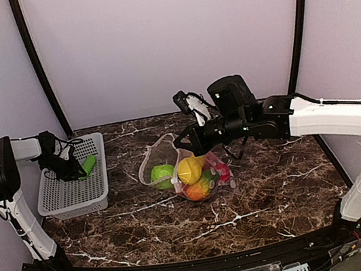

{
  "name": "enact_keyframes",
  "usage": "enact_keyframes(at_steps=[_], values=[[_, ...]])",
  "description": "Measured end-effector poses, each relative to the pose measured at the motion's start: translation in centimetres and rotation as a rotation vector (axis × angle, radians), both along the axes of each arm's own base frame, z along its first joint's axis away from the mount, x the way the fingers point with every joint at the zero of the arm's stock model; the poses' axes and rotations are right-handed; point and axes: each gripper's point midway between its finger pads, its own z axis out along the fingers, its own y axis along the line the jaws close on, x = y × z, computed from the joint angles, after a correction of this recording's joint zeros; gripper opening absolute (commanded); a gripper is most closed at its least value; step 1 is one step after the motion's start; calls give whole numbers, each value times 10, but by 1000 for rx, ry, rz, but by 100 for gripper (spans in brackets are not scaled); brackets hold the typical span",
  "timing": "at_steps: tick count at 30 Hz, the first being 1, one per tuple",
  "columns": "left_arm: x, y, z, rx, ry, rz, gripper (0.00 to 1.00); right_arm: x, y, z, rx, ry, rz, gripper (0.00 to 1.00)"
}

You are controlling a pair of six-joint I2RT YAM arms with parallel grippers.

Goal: Place the food in the zip-top bag and seal the zipper
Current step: Pick up the fake vegetable from the bin, then place the fake vegetable in the zipper food storage bag.

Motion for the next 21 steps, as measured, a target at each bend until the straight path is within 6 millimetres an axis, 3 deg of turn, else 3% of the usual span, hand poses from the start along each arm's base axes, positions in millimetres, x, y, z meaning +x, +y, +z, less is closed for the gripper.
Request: enact_keyframes(at_steps=[6,10,16,21], values=[[2,1,5,8,-19,2,13,1,-1,0,-1,-3,-7,0],[-2,1,21,22,-68,7,13,2,-1,0,-3,-6,-14,0],[-15,-3,66,35,-194,21,14,3,-1,0,-4,-8,-16,0],[-42,-18,105,11,-289,26,14,5,-3,1,-9,-13,-17,0]])
